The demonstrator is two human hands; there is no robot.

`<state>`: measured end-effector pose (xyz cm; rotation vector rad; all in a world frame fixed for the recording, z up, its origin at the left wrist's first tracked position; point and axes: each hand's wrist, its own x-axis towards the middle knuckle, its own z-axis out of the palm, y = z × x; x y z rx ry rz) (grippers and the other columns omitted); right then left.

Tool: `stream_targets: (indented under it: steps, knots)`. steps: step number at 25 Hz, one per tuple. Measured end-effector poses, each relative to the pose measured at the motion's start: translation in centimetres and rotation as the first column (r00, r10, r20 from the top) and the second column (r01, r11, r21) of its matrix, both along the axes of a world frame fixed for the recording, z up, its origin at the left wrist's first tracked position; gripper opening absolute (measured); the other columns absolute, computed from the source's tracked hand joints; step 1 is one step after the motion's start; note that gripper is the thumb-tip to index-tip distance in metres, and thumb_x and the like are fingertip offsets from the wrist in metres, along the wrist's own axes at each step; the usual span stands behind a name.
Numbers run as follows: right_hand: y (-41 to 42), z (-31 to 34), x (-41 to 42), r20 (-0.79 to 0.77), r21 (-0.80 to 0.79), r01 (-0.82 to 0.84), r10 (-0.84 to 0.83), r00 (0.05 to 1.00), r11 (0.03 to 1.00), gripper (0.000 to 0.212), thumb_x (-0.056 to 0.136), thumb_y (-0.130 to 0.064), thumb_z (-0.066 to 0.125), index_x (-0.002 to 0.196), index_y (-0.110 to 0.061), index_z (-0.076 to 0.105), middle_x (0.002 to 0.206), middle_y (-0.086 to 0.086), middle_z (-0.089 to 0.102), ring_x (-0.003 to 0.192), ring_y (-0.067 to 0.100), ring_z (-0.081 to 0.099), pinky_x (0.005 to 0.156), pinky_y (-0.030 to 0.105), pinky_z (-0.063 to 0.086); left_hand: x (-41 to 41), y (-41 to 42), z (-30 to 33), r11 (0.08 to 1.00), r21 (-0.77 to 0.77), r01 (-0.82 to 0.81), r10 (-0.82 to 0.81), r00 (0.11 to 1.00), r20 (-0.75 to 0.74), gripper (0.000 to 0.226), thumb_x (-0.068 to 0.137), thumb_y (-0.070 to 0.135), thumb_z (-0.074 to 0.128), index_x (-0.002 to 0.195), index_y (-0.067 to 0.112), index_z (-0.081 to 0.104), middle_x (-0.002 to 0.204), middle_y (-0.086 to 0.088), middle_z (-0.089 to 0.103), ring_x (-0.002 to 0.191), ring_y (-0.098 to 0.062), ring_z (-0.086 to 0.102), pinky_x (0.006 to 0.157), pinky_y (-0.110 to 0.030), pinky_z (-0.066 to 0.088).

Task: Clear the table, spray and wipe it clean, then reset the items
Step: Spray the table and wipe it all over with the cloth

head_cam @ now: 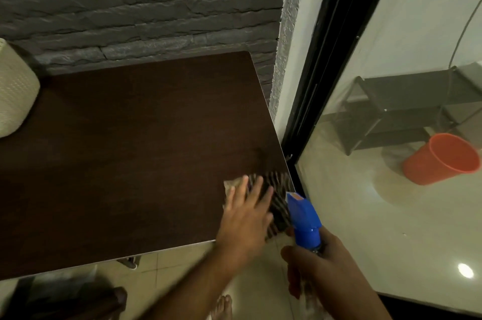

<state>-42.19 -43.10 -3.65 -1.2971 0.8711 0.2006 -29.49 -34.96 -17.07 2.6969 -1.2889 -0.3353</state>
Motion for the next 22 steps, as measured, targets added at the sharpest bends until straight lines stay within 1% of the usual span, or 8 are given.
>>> stream_targets:
  steps: [4,6,8,13,16,19,21,22]
  knots:
    - [-0.7,-0.3,0.5,-0.003,0.02,0.004,-0.004,1.0,1.0,0.025,0.081,0.001,0.063,0.1,-0.012,0.054,0.058,0.012,0.058,0.041,0.015,0.054,0.045,0.022,0.049,-1.5,-0.2,0.6,0.984,0.025,0.175,-0.175,0.985,-0.006,0.074,0.083,0.046,-0.005,0.151,0.029,0.02,0.162,0.006,-0.002,0.148,-0.022,-0.015,0.118,-0.044,-0.012]
    - [-1.1,-0.7,0.7,-0.009,-0.004,0.015,-0.015,1.0,1.0,0.025,0.081,0.001,0.063,0.1,-0.013,0.053,0.06,0.016,0.057,0.041,0.016,0.054,0.044,0.02,0.048,1.8,-2.7,0.4,0.985,-0.008,0.174,-0.173,0.984,0.034,0.068,0.089,0.044,-0.005,0.152,0.029,0.017,0.162,0.005,0.0,0.148,-0.021,-0.012,0.117,-0.042,-0.01]
    - [-1.5,-1.0,1.1,-0.021,-0.024,0.022,-0.022,1.0,0.999,0.026,0.081,-0.001,0.064,0.099,-0.013,0.052,0.06,0.015,0.057,0.042,0.015,0.055,0.046,0.021,0.049,6.6,-6.3,-0.1,0.995,-0.029,0.093,-0.091,0.995,0.043,0.054,0.101,0.042,0.008,0.154,0.029,0.008,0.163,0.004,-0.001,0.148,-0.02,-0.013,0.118,-0.042,-0.007]
    - [-2.4,-1.0,2.2,0.016,-0.023,0.054,-0.054,0.998,0.998,0.025,0.081,-0.002,0.064,0.099,-0.015,0.053,0.056,0.009,0.057,0.041,0.014,0.055,0.045,0.019,0.049,14.8,-11.7,-0.4,0.987,0.079,-0.138,0.141,0.989,-0.034,0.056,0.102,0.046,0.017,0.154,0.026,0.005,0.163,-0.001,-0.005,0.148,-0.026,-0.012,0.12,-0.047,-0.004]
    - [-3.0,-0.7,2.9,0.024,0.007,0.088,-0.088,0.996,0.996,0.023,0.078,-0.004,0.068,0.096,-0.012,0.056,0.056,0.013,0.059,0.043,0.019,0.056,0.045,0.021,0.049,8.5,-9.8,-0.3,0.999,0.027,0.026,-0.025,0.999,-0.027,0.062,0.096,0.051,0.011,0.154,0.027,0.012,0.163,-0.003,-0.001,0.148,-0.029,-0.01,0.12,-0.052,0.001]
    - [-4.0,-0.9,4.1,0.024,0.012,0.126,-0.126,0.992,0.992,0.028,0.07,-0.007,0.071,0.096,-0.009,0.058,0.058,0.021,0.059,0.044,0.022,0.057,0.045,0.024,0.05,2.0,-5.5,-0.4,0.947,-0.003,0.321,-0.321,0.947,-0.002,0.062,0.093,0.048,0.019,0.149,0.024,0.032,0.16,-0.005,0.02,0.148,-0.03,0.01,0.114,-0.057,0.024]
    - [-4.6,-1.0,4.9,0.031,-0.011,0.115,-0.115,0.993,0.993,0.034,0.062,-0.011,0.07,0.095,-0.012,0.06,0.06,0.024,0.061,0.046,0.024,0.059,0.047,0.028,0.051,3.1,-5.4,-0.4,0.943,0.0,0.333,-0.333,0.942,-0.035,0.06,0.094,0.048,0.019,0.148,0.026,0.033,0.159,-0.002,0.024,0.148,-0.027,0.013,0.114,-0.054,0.026]
    - [-4.8,-1.1,5.3,0.039,-0.02,0.114,-0.113,0.993,0.993,0.032,0.063,-0.01,0.07,0.094,-0.013,0.061,0.06,0.023,0.063,0.047,0.025,0.06,0.048,0.029,0.051,4.8,-6.4,-0.4,0.95,0.001,0.312,-0.312,0.95,-0.007,0.063,0.093,0.05,0.013,0.15,0.027,0.027,0.161,0.0,0.016,0.149,-0.025,0.006,0.117,-0.052,0.018]
